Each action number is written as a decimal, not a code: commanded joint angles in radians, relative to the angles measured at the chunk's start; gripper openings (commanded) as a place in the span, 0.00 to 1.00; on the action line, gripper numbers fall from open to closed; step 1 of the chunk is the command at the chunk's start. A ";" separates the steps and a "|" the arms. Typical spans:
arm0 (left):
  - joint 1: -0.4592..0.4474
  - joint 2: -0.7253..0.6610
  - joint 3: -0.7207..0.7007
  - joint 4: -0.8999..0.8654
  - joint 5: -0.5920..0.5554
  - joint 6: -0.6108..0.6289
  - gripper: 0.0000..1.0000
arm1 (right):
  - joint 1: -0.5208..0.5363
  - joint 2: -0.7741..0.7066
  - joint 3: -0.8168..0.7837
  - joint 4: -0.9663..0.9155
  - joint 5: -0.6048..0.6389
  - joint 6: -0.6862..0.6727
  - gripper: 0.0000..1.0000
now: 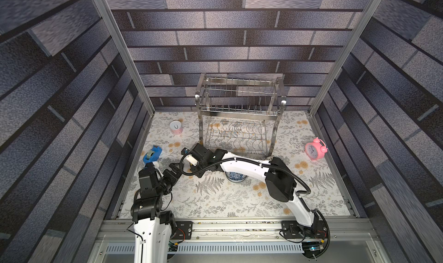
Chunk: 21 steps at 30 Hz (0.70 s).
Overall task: Load bowls into a dish rack
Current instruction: Pick up the bowl from the stack of bowls.
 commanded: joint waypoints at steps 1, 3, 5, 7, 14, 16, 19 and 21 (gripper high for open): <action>0.012 -0.004 -0.018 0.021 0.025 -0.011 1.00 | 0.007 0.003 -0.001 -0.053 0.001 0.005 0.00; 0.017 0.000 -0.016 0.025 0.031 -0.011 1.00 | 0.007 -0.007 -0.002 -0.057 0.004 0.004 0.00; 0.019 0.005 -0.016 0.030 0.036 -0.008 1.00 | 0.007 -0.019 -0.007 -0.054 0.002 0.005 0.00; 0.023 0.009 -0.011 0.031 0.036 -0.004 1.00 | 0.007 -0.027 -0.005 -0.057 -0.002 0.007 0.00; 0.026 0.020 -0.010 0.048 0.042 0.000 1.00 | 0.023 -0.064 -0.041 -0.016 0.064 0.018 0.00; 0.026 0.020 -0.008 0.049 0.042 0.001 1.00 | 0.026 -0.071 -0.058 0.004 0.089 0.023 0.00; 0.028 0.016 -0.008 0.047 0.041 0.003 1.00 | 0.027 -0.079 -0.079 0.032 0.094 0.036 0.00; 0.028 0.015 -0.008 0.045 0.038 0.003 1.00 | 0.028 -0.083 -0.084 0.045 0.091 0.043 0.00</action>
